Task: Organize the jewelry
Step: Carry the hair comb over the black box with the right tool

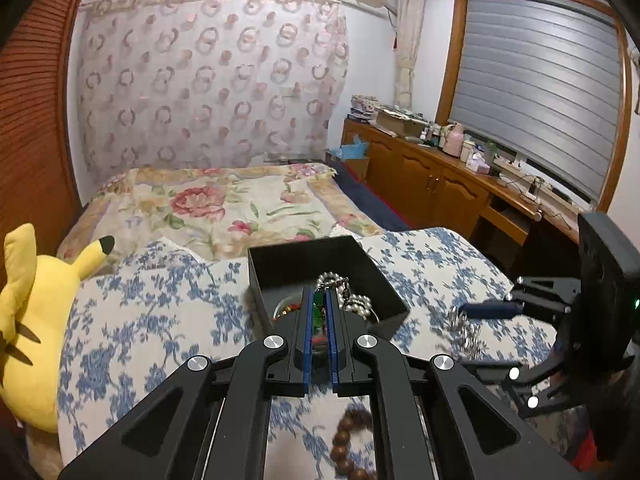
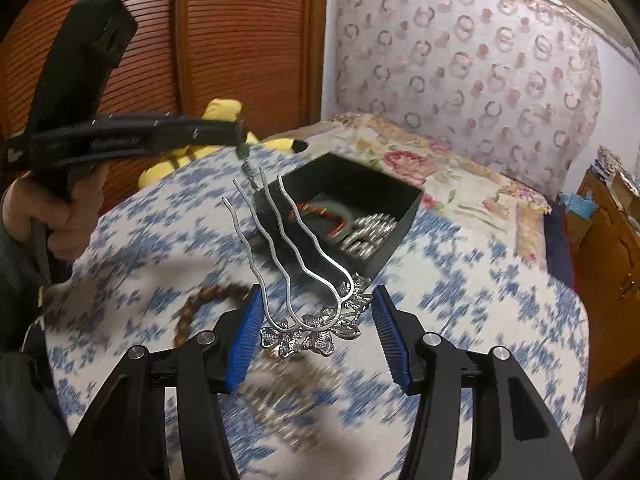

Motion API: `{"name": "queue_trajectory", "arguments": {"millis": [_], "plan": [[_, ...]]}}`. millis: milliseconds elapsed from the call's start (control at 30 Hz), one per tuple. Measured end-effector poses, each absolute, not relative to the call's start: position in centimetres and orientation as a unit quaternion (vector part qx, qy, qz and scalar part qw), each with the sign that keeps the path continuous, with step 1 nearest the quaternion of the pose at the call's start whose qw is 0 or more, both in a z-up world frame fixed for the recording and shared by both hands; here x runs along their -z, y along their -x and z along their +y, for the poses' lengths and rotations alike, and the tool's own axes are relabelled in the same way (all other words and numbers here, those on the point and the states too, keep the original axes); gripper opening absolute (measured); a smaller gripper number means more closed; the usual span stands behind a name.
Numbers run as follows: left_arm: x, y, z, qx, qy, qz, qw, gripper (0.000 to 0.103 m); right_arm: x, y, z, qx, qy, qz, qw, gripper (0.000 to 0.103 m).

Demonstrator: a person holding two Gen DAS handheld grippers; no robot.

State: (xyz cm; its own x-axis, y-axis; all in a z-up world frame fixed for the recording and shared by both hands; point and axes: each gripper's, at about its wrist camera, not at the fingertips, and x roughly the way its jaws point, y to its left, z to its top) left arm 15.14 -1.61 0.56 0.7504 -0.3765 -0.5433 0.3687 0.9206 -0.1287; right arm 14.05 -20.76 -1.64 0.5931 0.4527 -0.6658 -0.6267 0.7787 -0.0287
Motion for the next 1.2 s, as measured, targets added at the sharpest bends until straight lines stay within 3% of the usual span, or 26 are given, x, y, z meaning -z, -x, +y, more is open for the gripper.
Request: {"name": "queue_trajectory", "arguments": {"millis": [633, 700, 800, 900, 1000, 1133, 1200], "plan": [[1.7, -21.7, -1.7, 0.167, -0.004, 0.333, 0.928, 0.007, 2.2, -23.7, -18.6, -0.308, 0.144, 0.336, 0.878, 0.057], [1.8, -21.8, -1.8, 0.165, -0.007, 0.334, 0.928, 0.013, 2.7, -24.2, -18.4, -0.309, 0.146, 0.341, 0.876, 0.057], [1.8, -21.8, -1.6, 0.159, -0.008, 0.332, 0.93, 0.045, 3.2, -25.2, -17.9, -0.309, 0.152, 0.347, 0.872, 0.057], [1.5, -21.5, -1.0, 0.148, -0.006, 0.323, 0.935, 0.063, 3.3, -25.8, -17.4, -0.311, 0.155, 0.351, 0.87, 0.057], [1.3, -21.1, -0.1, 0.131, -0.009, 0.312, 0.941, 0.074, 3.6, -26.3, -16.8, -0.314, 0.16, 0.355, 0.866, 0.057], [1.3, -21.0, 1.0, 0.112, -0.007, 0.307, 0.945, 0.079, 4.0, -26.9, -16.2, -0.314, 0.166, 0.36, 0.863, 0.058], [1.5, -21.0, 1.5, 0.104, -0.001, 0.309, 0.945, 0.087, 4.1, -27.1, -16.0, -0.314, 0.168, 0.361, 0.862, 0.058]]}}
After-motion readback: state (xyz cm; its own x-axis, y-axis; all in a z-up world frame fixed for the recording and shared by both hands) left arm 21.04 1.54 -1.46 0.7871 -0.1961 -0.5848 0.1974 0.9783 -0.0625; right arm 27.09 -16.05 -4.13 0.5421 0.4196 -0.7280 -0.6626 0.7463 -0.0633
